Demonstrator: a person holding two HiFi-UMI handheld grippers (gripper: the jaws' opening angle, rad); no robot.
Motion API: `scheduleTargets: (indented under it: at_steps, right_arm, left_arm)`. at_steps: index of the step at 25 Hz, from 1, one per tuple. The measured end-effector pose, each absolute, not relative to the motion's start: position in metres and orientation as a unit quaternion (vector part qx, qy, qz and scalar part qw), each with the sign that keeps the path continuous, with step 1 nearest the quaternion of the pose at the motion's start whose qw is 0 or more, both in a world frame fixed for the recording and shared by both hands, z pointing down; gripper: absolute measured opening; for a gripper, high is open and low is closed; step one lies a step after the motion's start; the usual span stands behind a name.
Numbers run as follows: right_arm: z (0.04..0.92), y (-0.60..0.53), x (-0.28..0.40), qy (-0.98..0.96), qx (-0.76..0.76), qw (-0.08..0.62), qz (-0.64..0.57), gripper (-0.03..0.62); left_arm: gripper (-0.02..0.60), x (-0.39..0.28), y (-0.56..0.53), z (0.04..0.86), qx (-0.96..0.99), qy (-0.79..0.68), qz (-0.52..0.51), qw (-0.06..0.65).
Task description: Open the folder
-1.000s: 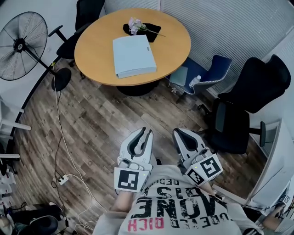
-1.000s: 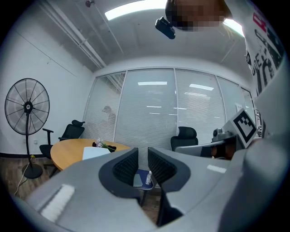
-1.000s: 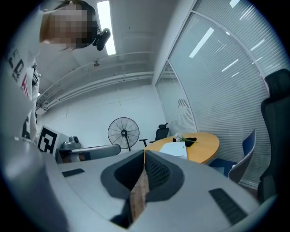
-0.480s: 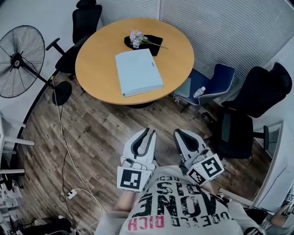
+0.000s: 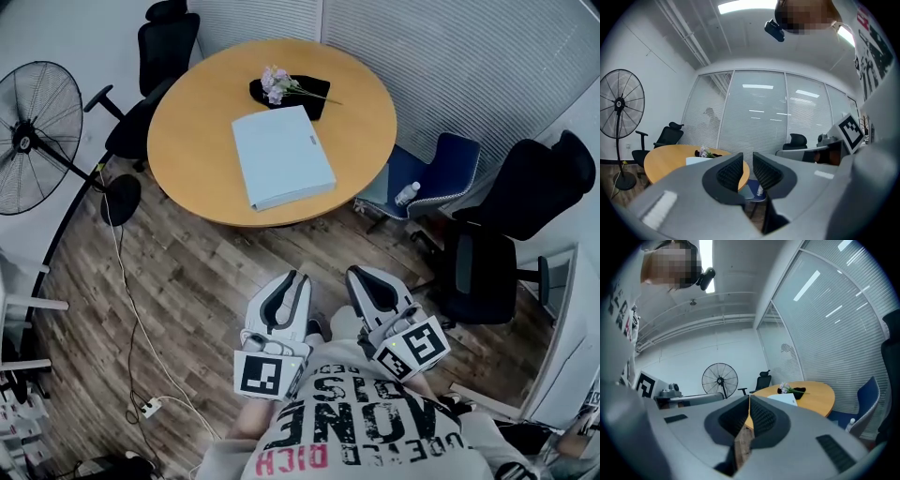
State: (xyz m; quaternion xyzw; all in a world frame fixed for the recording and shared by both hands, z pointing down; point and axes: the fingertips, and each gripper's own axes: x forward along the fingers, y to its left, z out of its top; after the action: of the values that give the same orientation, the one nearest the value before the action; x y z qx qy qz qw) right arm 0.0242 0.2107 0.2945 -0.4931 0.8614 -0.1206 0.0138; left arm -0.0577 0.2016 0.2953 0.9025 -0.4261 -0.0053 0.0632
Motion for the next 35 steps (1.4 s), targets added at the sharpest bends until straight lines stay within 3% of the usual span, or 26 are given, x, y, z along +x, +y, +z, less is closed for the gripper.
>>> scheduleTargets:
  at_steps: [35]
  right_arm:
    - [0.291,0.051,0.101,0.902,-0.412,0.012,-0.128,0.014]
  left_arm:
    - [0.075,0.017,0.053,0.282,0.862,-0.504,-0.014,0.041]
